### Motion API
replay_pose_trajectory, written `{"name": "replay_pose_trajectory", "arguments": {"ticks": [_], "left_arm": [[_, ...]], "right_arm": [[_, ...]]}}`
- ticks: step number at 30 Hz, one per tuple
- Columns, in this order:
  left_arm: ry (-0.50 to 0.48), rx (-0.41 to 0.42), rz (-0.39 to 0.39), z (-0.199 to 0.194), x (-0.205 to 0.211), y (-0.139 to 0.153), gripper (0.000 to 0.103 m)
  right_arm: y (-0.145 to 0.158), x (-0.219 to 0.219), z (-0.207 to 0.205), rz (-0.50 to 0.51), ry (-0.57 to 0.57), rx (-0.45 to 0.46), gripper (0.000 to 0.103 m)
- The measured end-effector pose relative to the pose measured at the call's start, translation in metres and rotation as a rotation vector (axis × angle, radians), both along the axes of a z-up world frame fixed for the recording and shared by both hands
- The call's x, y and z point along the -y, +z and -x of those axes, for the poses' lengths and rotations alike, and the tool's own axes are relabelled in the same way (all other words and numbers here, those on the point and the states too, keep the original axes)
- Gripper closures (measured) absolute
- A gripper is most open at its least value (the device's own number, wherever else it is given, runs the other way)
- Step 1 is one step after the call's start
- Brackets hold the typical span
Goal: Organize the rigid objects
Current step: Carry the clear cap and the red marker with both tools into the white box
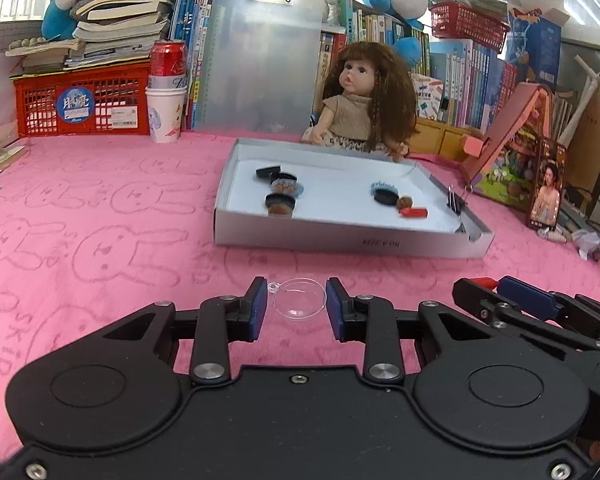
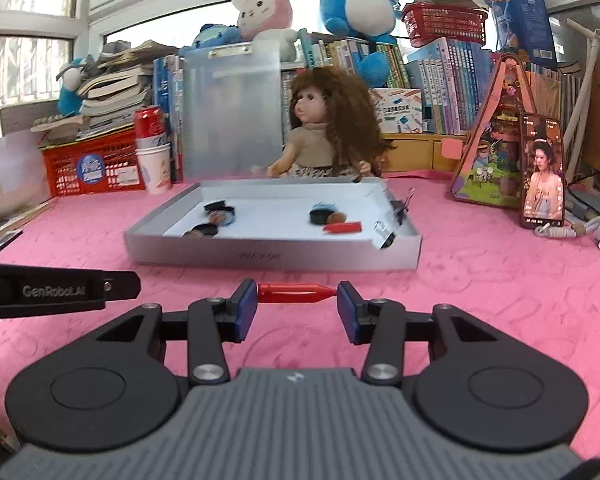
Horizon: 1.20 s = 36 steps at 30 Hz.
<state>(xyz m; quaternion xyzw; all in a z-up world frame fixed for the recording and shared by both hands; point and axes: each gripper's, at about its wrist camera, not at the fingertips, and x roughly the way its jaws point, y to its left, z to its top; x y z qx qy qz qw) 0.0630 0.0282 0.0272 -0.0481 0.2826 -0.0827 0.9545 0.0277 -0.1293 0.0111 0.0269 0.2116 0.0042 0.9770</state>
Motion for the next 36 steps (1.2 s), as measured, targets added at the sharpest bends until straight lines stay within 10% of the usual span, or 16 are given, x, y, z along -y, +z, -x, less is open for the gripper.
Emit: {"name": "replay_pose_trajectory", "arguments": {"ticks": [19, 36], "left_arm": [[0.001, 0.079, 0.03, -0.069, 0.009, 0.056, 0.073], [0.011, 0.058, 0.031, -0.091, 0.013, 0.047, 0.073]], "right_arm": [[0.045, 0.038, -0.056, -0.005, -0.01, 0.05, 0.054], [0.042, 0.045, -0.072, 0.009, -0.005, 0.037, 0.054]]}}
